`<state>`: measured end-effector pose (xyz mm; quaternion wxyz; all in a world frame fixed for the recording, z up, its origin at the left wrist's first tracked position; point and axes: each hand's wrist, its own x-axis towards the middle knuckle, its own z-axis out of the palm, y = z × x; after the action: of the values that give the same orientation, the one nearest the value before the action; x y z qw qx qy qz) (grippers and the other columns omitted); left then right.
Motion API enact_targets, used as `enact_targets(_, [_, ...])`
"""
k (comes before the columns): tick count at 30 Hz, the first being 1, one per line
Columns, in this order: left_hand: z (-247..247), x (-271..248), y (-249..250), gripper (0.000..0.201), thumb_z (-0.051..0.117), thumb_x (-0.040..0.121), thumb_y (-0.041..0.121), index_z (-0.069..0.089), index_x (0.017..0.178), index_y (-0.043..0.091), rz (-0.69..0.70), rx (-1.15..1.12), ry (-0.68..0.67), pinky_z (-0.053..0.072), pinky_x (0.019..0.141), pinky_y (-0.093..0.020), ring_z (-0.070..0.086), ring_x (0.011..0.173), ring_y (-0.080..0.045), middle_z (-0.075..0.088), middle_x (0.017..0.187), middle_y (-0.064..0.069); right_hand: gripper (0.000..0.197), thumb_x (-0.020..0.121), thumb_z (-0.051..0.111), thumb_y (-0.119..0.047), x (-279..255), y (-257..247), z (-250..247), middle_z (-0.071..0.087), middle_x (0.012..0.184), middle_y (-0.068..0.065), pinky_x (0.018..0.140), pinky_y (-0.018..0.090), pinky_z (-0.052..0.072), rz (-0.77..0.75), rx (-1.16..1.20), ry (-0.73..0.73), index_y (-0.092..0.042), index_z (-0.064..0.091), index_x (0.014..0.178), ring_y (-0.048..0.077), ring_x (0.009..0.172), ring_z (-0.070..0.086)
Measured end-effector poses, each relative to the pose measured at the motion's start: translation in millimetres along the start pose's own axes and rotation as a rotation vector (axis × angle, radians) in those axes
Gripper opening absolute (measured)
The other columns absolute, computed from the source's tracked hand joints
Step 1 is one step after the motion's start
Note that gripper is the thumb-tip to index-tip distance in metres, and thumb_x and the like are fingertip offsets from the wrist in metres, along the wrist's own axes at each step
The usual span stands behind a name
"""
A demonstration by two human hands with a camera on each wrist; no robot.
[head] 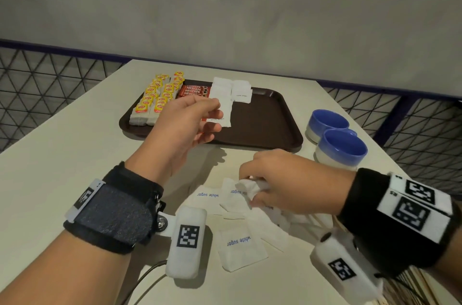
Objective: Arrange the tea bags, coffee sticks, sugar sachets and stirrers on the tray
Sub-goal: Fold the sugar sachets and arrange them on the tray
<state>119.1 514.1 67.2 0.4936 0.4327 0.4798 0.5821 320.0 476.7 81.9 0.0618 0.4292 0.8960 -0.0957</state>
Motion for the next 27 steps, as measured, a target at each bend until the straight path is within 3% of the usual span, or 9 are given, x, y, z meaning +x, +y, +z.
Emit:
enact_targets(2, [0.7, 0.0, 0.0, 0.011, 0.069, 0.096, 0.024, 0.072, 0.100, 0.014, -0.001, 0.003, -0.003, 0.054, 0.065, -0.031, 0.069, 0.071, -0.017, 0.077, 0.086, -0.001, 0.018, 0.094, 0.067, -0.029, 5.0, 0.9, -1.2, 0.056, 0.102, -0.005, 0.081, 0.032, 0.052, 0.027, 0.106, 0.073, -0.032, 0.067, 0.112, 0.012, 0.092, 0.055])
enact_targets(5, [1.0, 0.5, -0.8, 0.014, 0.070, 0.095, 0.025, 0.073, 0.103, 0.014, -0.011, 0.022, -0.018, 0.055, 0.066, -0.032, 0.070, 0.073, -0.017, 0.078, 0.091, -0.002, 0.009, 0.092, 0.072, -0.035, 10.3, 2.4, -6.7, 0.062, 0.096, -0.013, 0.082, 0.032, 0.055, 0.083, 0.328, 0.147, -0.031, 0.072, 0.101, 0.008, 0.089, 0.060])
enact_targets(8, [2.9, 0.9, -2.5, 0.014, 0.070, 0.095, 0.030, 0.073, 0.100, 0.018, 0.031, 0.073, 0.041, 0.053, 0.068, -0.033, 0.066, 0.076, -0.015, 0.074, 0.089, 0.000, 0.007, 0.091, 0.074, -0.034, 13.4, 2.7, -18.8, 0.069, 0.087, -0.004, 0.072, 0.031, 0.058, 0.131, 0.530, 0.281, -0.027, 0.071, 0.090, 0.011, 0.074, 0.066])
enact_targets(11, [2.2, 0.6, 0.6, 0.023, 0.066, 0.097, 0.040, 0.067, 0.090, 0.019, 0.139, 0.149, 0.174, 0.045, 0.062, -0.028, 0.056, 0.061, -0.005, 0.059, 0.066, 0.012, 0.017, 0.091, 0.075, -0.025, 19.8, 2.3, -25.2, 0.069, 0.068, -0.017, 0.050, 0.011, 0.048, 0.161, 0.739, 0.466, -0.032, 0.064, 0.080, -0.002, 0.056, 0.061])
enact_targets(12, [1.3, 0.1, 2.1, 0.027, 0.064, 0.097, 0.044, 0.064, 0.087, 0.019, 0.135, 0.144, 0.181, 0.042, 0.059, -0.027, 0.055, 0.054, -0.002, 0.057, 0.058, 0.015, 0.018, 0.091, 0.075, -0.022, 24.2, 0.8, -25.4, 0.067, 0.061, -0.019, 0.046, 0.011, 0.044, 0.156, 0.799, 0.530, -0.031, 0.065, 0.079, -0.003, 0.051, 0.058])
enact_targets(15, [2.0, -2.1, 6.1, 0.042, 0.063, 0.092, 0.058, 0.067, 0.098, 0.016, 0.030, 0.072, 0.101, 0.043, 0.057, -0.030, 0.052, 0.047, -0.008, 0.056, 0.056, 0.008, 0.006, 0.089, 0.075, -0.019, 39.9, -7.0, -23.4, 0.072, 0.070, -0.003, 0.051, 0.028, 0.051, 0.161, 0.854, 0.707, -0.014, 0.074, 0.089, 0.009, 0.054, 0.060])
enact_targets(17, [5.0, -2.8, 5.8, 0.052, 0.068, 0.085, 0.061, 0.066, 0.105, 0.014, -0.002, 0.024, 0.040, 0.042, 0.055, -0.030, 0.051, 0.048, -0.012, 0.057, 0.063, 0.000, 0.007, 0.086, 0.074, -0.022, 51.4, -12.2, -17.2, 0.074, 0.079, -0.003, 0.061, 0.034, 0.057, 0.167, 0.830, 0.755, -0.016, 0.075, 0.091, 0.010, 0.066, 0.067])
enact_targets(21, [8.3, -1.7, 0.3, 0.062, 0.090, 0.066, 0.051, 0.066, 0.106, 0.011, 0.016, -0.026, 0.023, 0.044, 0.051, -0.026, 0.057, 0.049, -0.011, 0.065, 0.069, -0.001, 0.014, 0.080, 0.073, -0.017, 60.4, -19.3, -5.2, 0.063, 0.063, -0.001, 0.048, 0.025, 0.042, 0.151, 0.806, 0.768, -0.017, 0.062, 0.071, 0.003, 0.052, 0.049])
enact_targets(27, [13.3, -3.8, -4.2, 0.027, 0.077, 0.087, 0.025, 0.070, 0.107, 0.009, -0.012, -0.076, -0.061, 0.055, 0.059, -0.030, 0.064, 0.054, -0.009, 0.071, 0.077, -0.002, 0.017, 0.081, 0.077, -0.013, 59.0, -12.0, -2.7, 0.061, 0.058, -0.007, 0.047, 0.016, 0.039, 0.120, 0.992, 0.742, -0.017, 0.063, 0.073, -0.001, 0.051, 0.051])
